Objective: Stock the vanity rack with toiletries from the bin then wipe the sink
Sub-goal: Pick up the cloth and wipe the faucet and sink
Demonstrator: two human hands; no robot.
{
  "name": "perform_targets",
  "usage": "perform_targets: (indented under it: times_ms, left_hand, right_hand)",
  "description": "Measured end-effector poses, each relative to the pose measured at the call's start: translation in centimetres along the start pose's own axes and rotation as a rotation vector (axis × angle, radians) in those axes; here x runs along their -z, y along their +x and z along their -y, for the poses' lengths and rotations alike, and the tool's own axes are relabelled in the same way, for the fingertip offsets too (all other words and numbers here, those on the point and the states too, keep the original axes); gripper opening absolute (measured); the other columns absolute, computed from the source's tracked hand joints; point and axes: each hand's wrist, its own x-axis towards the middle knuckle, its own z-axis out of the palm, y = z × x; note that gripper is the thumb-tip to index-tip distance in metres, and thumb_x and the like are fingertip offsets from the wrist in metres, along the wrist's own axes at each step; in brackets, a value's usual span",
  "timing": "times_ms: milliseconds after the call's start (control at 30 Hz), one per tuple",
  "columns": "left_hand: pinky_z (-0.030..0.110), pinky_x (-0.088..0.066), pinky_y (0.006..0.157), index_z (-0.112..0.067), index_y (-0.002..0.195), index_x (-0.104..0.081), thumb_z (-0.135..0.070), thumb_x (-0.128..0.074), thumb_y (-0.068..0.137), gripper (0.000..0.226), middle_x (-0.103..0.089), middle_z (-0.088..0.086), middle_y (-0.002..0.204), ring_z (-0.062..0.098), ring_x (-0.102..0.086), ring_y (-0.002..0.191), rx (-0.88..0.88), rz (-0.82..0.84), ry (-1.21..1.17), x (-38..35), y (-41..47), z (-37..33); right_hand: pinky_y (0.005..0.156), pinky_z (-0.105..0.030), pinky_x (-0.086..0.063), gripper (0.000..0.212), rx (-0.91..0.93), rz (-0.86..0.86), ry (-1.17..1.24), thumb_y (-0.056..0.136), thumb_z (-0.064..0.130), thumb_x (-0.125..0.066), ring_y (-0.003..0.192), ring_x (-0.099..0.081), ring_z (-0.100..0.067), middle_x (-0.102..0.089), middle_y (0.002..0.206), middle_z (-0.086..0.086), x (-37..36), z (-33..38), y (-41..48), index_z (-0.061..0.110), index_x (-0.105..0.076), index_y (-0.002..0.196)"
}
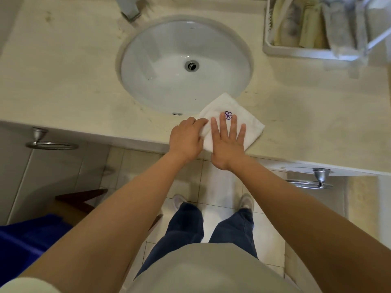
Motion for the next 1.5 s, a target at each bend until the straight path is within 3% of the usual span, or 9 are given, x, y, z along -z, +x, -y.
perform_targets:
  times_ms: [633, 933, 1167, 1500]
  left_hand:
    - [0.04, -0.043, 0.087, -0.026, 0.139, -0.043, -0.023, -0.056, 0.09, 0.051, -0.055, 0.006, 0.119, 0.027, -0.054, 0.107, 0.202, -0.073, -0.004, 4.7, -4.7, 14.5]
    - [0.036, -0.041, 0.084, -0.037, 0.146, -0.035, -0.02, -0.05, 0.093, 0.057, -0.05, 0.006, 0.108, 0.025, -0.05, 0.101, 0.266, -0.073, 0.021, 6.5, -6.4, 19.9]
    - [0.032, -0.033, 0.082, -0.04, 0.147, -0.03, -0.022, -0.045, 0.096, 0.056, -0.047, 0.005, 0.111, 0.024, -0.047, 0.104, 0.369, -0.086, 0.046, 7.7, -6.8, 22.8]
    - [0.034, -0.034, 0.09, -0.043, 0.148, -0.027, -0.023, -0.046, 0.097, 0.057, -0.046, 0.005, 0.113, 0.023, -0.045, 0.108, 0.437, -0.088, 0.075, 9.3, -4.4, 26.1]
  right_hand:
    - [0.11, -0.063, 0.019, 0.095, 0.165, 0.051, -0.071, 0.086, 0.018, -0.044, 0.134, 0.039, -0.044, 0.041, 0.15, -0.015, 0.0, 15.8, 4.6, 0.014, 0.03, 0.147]
    - [0.109, -0.061, 0.022, 0.095, 0.228, 0.098, -0.121, 0.088, 0.021, -0.045, 0.134, 0.04, -0.044, 0.041, 0.15, -0.015, 0.3, 21.7, 6.3, 0.014, 0.029, 0.147]
    - [0.109, -0.061, 0.022, 0.095, 0.304, 0.105, -0.142, 0.089, 0.024, -0.045, 0.133, 0.041, -0.044, 0.04, 0.15, -0.016, 0.6, 25.0, 8.3, 0.012, 0.029, 0.147]
    - [0.111, -0.06, 0.02, 0.093, 0.3, 0.15, -0.115, 0.092, 0.029, -0.043, 0.132, 0.044, -0.04, 0.044, 0.149, -0.014, 2.6, 28.3, 11.9, 0.012, 0.032, 0.146]
